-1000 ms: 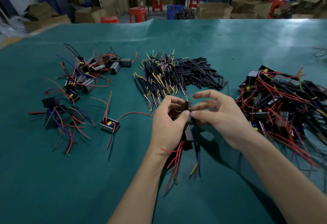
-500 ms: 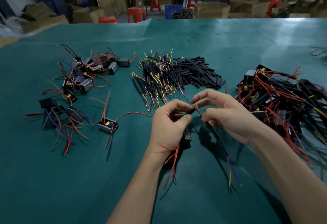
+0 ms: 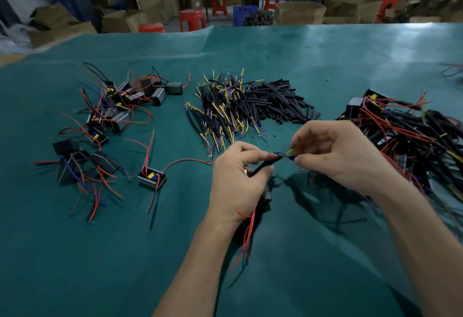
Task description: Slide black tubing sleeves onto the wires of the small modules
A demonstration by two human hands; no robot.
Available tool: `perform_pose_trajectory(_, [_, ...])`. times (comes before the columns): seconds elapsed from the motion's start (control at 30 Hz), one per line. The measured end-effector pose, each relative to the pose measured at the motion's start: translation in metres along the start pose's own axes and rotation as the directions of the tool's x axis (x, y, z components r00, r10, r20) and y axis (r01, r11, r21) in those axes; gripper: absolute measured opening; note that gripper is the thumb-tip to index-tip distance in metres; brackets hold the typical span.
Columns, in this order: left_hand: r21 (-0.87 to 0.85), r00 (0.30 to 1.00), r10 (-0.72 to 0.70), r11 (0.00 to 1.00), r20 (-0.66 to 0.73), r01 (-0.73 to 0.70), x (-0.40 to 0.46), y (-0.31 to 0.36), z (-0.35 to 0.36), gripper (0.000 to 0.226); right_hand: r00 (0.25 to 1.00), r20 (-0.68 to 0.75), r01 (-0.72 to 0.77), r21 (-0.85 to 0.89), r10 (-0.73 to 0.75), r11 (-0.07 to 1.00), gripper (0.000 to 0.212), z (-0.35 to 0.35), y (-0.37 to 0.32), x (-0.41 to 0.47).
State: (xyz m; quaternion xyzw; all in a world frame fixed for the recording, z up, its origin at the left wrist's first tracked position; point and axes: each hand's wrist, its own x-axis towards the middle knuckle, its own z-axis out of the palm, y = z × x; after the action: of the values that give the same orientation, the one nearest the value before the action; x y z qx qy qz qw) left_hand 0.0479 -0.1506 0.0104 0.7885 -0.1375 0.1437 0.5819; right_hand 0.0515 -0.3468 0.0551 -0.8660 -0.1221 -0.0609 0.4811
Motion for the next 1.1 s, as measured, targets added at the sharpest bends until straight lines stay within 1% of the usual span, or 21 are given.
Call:
perform_pose_trajectory(0.1, [0.162,0.99,0.138,0.977,0.024,-0.14,0.0,0.0,0.0,0.028,1.0,-0.006,0.03,-0.09,-0.03,0.996,0.031,0.0,-0.005,-0.003])
perform_pose_trajectory(0.17, [0.242,0.975,0.215,0.945,0.055,-0.222,-0.001,0.002,0.002,0.028,1.0,-0.01,0.023,-0.096,-0.024,0.995,0.03,-0.001,-0.009,-0.004])
perform_pose_trajectory(0.33, [0.299,0.959,0.269,0.911,0.091,-0.284,-0.002,0.001,0.0,0.03,0.999,-0.04,0.023,-0.049,-0.025,0.999,0.018,0.001,-0.011,-0.004])
perform_pose_trajectory(0.43, [0.328,0.948,0.294,0.89,0.119,-0.318,-0.003,0.003,-0.001,0.031,0.999,-0.023,0.025,-0.06,-0.027,0.998,0.022,0.003,-0.012,-0.004])
perform_pose_trajectory(0.5, [0.327,0.945,0.303,0.887,0.125,-0.327,-0.004,0.004,-0.001,0.032,1.0,-0.014,0.008,-0.052,-0.009,0.999,0.022,0.002,-0.01,-0.004])
perform_pose_trajectory(0.63, [0.302,0.948,0.283,0.9,0.145,-0.315,-0.005,0.004,-0.002,0.032,1.0,0.018,-0.021,0.036,0.021,0.999,0.021,-0.001,-0.006,-0.002])
perform_pose_trajectory(0.83, [0.273,0.957,0.251,0.92,0.145,-0.283,-0.005,0.004,-0.002,0.021,0.998,0.056,-0.033,0.072,0.029,0.997,0.023,-0.001,-0.002,-0.001])
perform_pose_trajectory(1.0, [0.249,0.96,0.247,0.929,0.132,-0.274,-0.005,0.007,0.001,0.014,0.999,0.045,-0.018,0.093,0.014,0.995,0.024,0.0,0.001,0.0])
perform_pose_trajectory(1.1, [0.264,0.961,0.252,0.925,0.117,-0.274,-0.005,0.005,0.001,0.013,0.999,0.022,-0.028,0.111,0.025,0.993,0.024,0.003,0.003,0.0])
